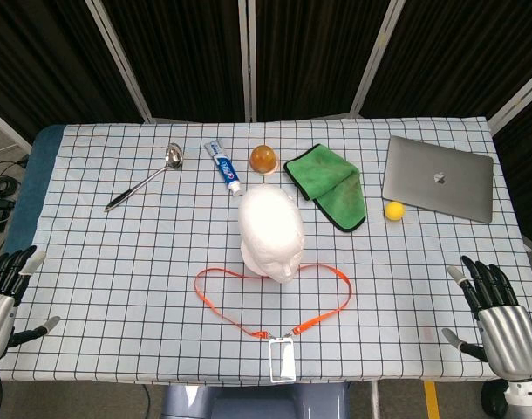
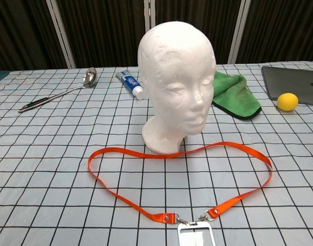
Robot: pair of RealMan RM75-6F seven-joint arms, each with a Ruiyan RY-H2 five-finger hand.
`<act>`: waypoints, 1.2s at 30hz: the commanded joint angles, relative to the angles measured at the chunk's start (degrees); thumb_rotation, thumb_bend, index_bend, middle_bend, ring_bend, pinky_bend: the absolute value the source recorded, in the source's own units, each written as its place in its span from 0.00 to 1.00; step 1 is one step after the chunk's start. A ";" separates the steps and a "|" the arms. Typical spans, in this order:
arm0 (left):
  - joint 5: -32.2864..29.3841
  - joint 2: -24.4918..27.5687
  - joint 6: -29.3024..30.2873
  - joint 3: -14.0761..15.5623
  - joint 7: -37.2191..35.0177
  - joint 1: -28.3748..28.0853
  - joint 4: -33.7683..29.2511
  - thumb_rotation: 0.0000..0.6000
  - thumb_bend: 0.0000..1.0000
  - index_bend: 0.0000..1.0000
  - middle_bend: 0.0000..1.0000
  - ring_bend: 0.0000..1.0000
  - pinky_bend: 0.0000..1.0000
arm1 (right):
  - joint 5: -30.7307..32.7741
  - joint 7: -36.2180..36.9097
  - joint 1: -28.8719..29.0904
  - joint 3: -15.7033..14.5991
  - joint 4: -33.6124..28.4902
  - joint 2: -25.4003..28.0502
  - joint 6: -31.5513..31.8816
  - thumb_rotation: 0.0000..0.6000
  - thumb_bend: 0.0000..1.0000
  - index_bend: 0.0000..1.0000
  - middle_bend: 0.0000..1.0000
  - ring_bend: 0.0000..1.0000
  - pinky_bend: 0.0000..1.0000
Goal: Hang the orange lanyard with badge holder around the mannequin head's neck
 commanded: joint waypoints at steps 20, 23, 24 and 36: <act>-4.10 -2.19 -5.15 -1.29 3.67 -2.11 0.33 1.00 0.00 0.00 0.00 0.00 0.00 | 15.45 2.87 18.51 7.47 3.06 -7.03 -29.82 1.00 0.05 0.32 0.00 0.00 0.00; -4.81 -2.51 -5.74 -1.54 4.55 -2.37 0.63 1.00 0.00 0.00 0.00 0.00 0.00 | 19.10 0.73 21.72 9.12 6.03 -10.97 -33.38 1.00 0.10 0.40 0.00 0.00 0.00; -5.06 -2.67 -5.95 -1.61 4.75 -2.46 0.68 1.00 0.00 0.00 0.00 0.00 0.00 | 20.41 -0.18 22.75 9.42 7.01 -12.22 -34.78 1.00 0.11 0.42 0.00 0.00 0.00; -8.04 -4.03 -8.96 -2.29 6.16 -3.68 1.76 1.00 0.00 0.00 0.00 0.00 0.00 | 30.41 -9.58 30.38 10.80 15.15 -23.47 -41.56 1.00 0.22 0.45 0.00 0.00 0.00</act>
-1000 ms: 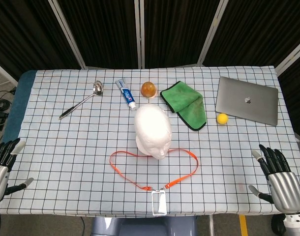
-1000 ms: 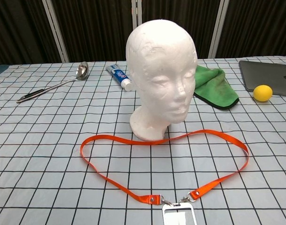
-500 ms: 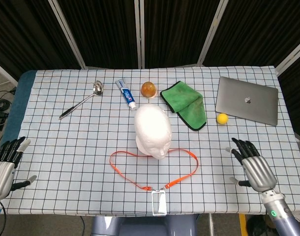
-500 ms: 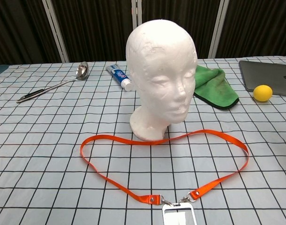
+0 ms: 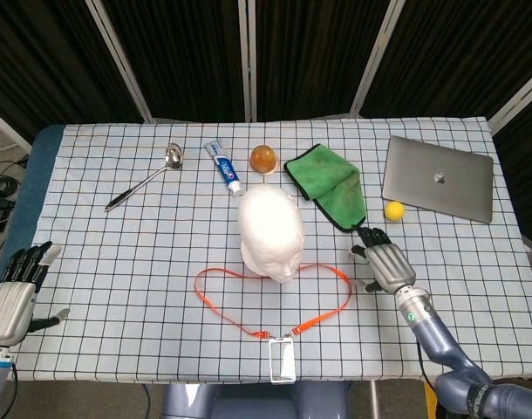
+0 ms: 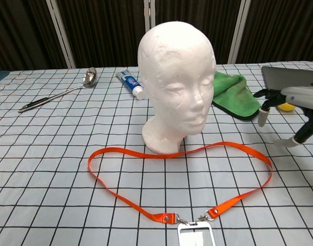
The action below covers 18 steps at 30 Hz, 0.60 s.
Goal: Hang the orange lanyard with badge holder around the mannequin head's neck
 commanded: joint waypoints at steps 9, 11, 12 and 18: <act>-1.09 0.08 -0.70 -0.39 -0.81 -0.40 0.52 1.00 0.00 0.00 0.00 0.00 0.00 | 7.56 -8.31 4.55 0.56 3.71 -8.14 -0.74 1.00 0.24 0.46 0.00 0.00 0.00; -1.05 0.13 -0.60 -0.36 -0.95 -0.37 0.47 1.00 0.00 0.00 0.00 0.00 0.00 | 8.30 -9.71 5.05 0.35 4.23 -8.95 -0.51 1.00 0.24 0.46 0.00 0.00 0.00; -1.02 0.18 -0.52 -0.35 -1.03 -0.34 0.43 1.00 0.00 0.00 0.00 0.00 0.00 | 8.53 -10.54 5.32 0.17 4.59 -9.33 -0.38 1.00 0.24 0.46 0.00 0.00 0.00; -0.98 0.24 -0.55 -0.21 -1.26 -0.35 0.50 1.00 0.00 0.00 0.00 0.00 0.00 | 10.53 -13.58 6.24 -0.19 6.05 -11.02 0.79 1.00 0.24 0.46 0.00 0.00 0.00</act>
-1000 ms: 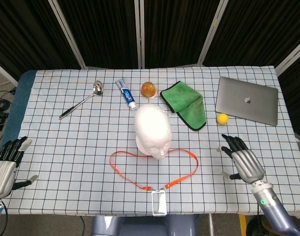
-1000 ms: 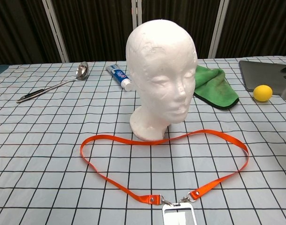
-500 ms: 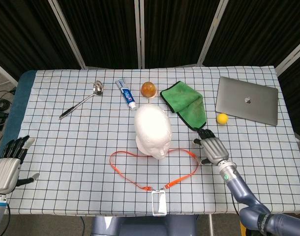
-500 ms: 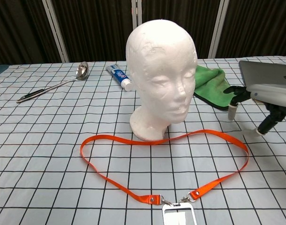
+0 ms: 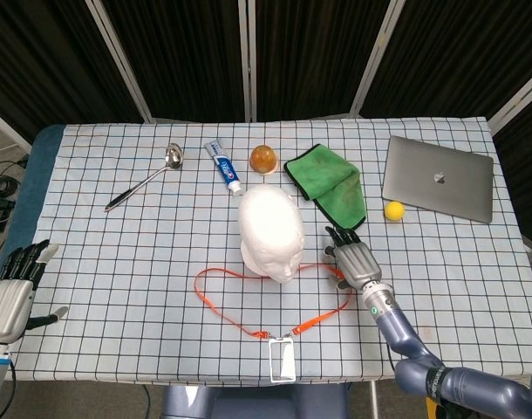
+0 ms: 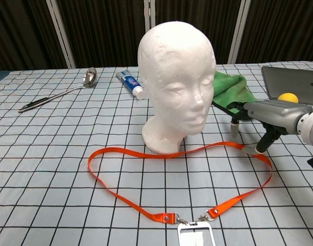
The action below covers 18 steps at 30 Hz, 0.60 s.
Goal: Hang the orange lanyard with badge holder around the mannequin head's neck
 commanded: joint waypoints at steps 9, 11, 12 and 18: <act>-0.11 -0.15 -0.15 0.04 0.34 -0.16 0.12 1.00 0.00 0.00 0.00 0.00 0.00 | 4.94 -2.86 1.22 -0.34 0.22 -0.98 0.07 1.00 0.24 0.47 0.00 0.00 0.00; -0.12 -0.17 -0.12 0.06 0.40 -0.17 0.11 1.00 0.00 0.00 0.00 0.00 0.00 | 5.85 -3.51 1.46 -0.61 0.31 -1.11 0.02 1.00 0.24 0.48 0.00 0.00 0.00; -0.14 -0.18 -0.12 0.06 0.40 -0.17 0.11 1.00 0.00 0.00 0.00 0.00 0.00 | 6.21 -3.63 1.51 -0.69 0.30 -1.17 0.01 1.00 0.24 0.48 0.00 0.00 0.00; -0.33 -0.22 -0.18 0.03 0.32 -0.21 0.13 1.00 0.00 0.00 0.00 0.00 0.00 | 7.91 -2.57 1.48 -0.95 -0.40 -1.13 -0.67 1.00 0.26 0.52 0.00 0.00 0.00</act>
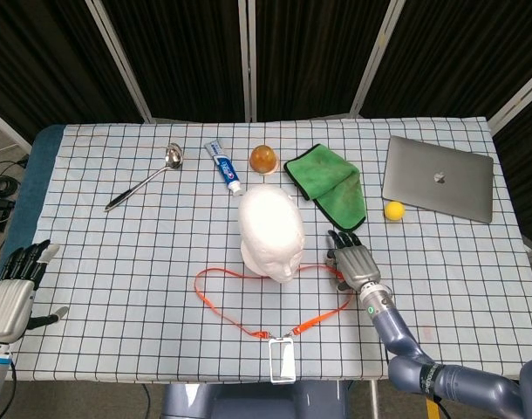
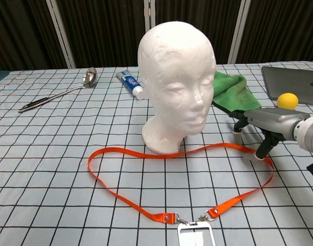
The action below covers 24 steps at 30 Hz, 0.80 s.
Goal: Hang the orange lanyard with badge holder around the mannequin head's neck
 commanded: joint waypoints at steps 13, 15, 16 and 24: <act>-0.13 -0.17 -0.05 0.05 0.24 -0.10 0.12 1.00 0.00 0.00 0.00 0.00 0.00 | -0.18 0.84 0.28 -1.27 0.49 -0.38 0.95 1.00 0.33 0.57 0.01 0.00 0.00; -0.23 -0.25 -0.20 0.04 0.31 -0.17 0.19 1.00 0.00 0.00 0.00 0.00 0.00 | -0.32 0.92 0.30 -1.43 0.69 -0.46 1.08 1.00 0.35 0.58 0.01 0.00 0.00; -0.29 -0.29 -0.30 0.03 0.36 -0.23 0.23 1.00 0.00 0.00 0.00 0.00 0.00 | -0.37 0.92 0.32 -1.51 0.78 -0.49 1.13 1.00 0.36 0.59 0.01 0.00 0.00; -0.93 -0.83 -2.13 -0.49 0.22 -1.48 -0.10 1.00 0.00 0.06 0.00 0.00 0.00 | -1.13 1.65 0.24 -1.91 0.99 -0.50 1.70 1.00 0.40 0.63 0.04 0.00 0.00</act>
